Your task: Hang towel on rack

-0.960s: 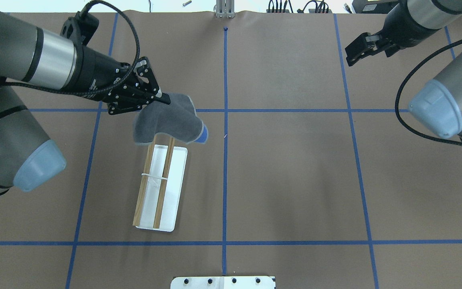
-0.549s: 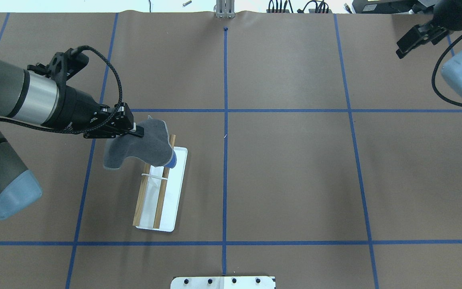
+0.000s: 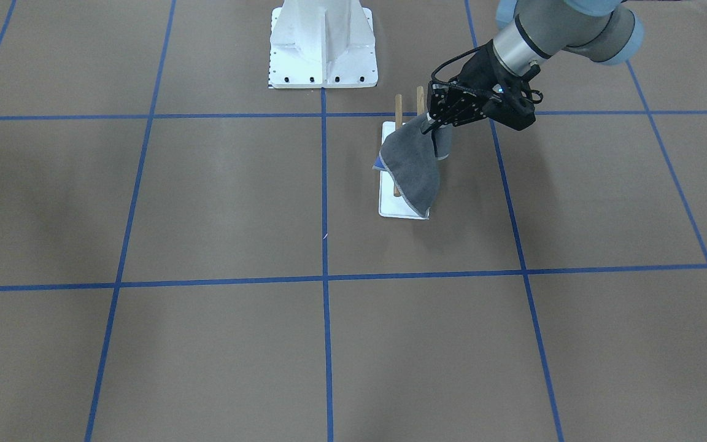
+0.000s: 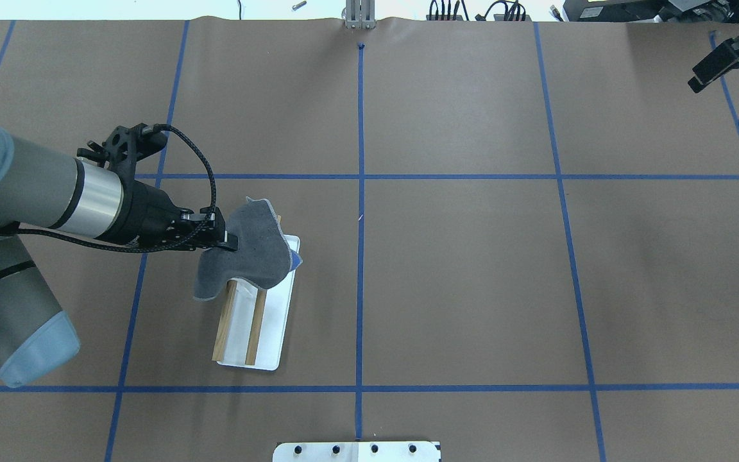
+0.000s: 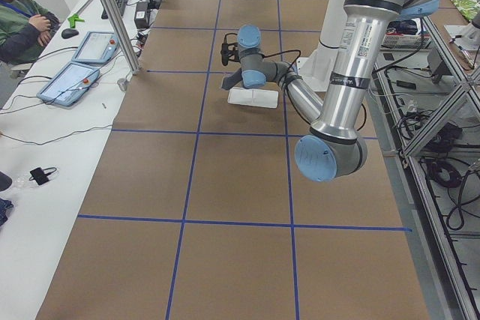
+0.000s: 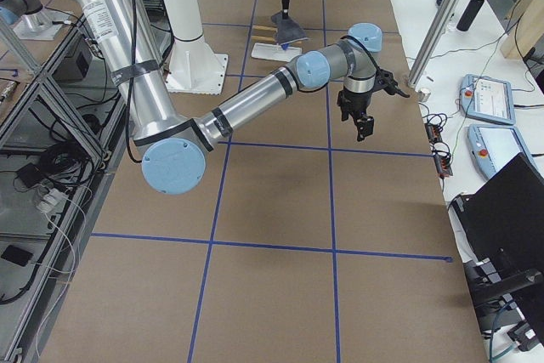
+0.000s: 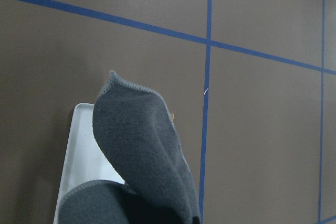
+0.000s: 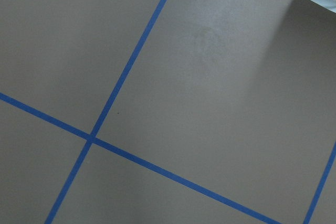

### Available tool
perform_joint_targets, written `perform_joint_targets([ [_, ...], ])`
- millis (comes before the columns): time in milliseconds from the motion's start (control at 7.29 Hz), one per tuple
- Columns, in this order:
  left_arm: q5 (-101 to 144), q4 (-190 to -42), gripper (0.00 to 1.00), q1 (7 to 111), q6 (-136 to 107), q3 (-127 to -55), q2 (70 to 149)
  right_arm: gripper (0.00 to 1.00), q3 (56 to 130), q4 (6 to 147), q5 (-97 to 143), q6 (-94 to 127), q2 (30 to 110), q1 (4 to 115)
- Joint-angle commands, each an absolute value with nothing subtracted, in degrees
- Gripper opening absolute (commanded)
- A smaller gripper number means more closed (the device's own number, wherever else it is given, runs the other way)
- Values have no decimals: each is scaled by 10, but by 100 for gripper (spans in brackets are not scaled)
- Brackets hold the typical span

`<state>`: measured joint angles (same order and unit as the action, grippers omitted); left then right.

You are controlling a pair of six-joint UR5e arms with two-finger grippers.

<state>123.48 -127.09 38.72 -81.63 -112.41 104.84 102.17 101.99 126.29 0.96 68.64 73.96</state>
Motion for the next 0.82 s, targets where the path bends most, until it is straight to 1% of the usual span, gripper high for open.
perform_joint_targets([
  [0,1224,-1271,0,374,-815,-1118,1049,100,1020,1020,1263,8,688,744],
  [137,1225,-1272,4,373,-815,-1111,1050,100,1019,1018,1263,7,696,744],
  [274,1224,-1273,49,373,-814,-1105,1053,100,1020,1016,1264,7,704,744],
  [411,1224,-1273,70,374,-781,-1104,1050,100,1020,1018,1263,5,706,744],
  [549,1225,-1273,89,375,-756,-1097,1049,100,1020,1017,1264,5,708,744],
  [686,1226,-1273,98,379,-756,-1093,1049,100,1021,1018,1263,5,708,746],
])
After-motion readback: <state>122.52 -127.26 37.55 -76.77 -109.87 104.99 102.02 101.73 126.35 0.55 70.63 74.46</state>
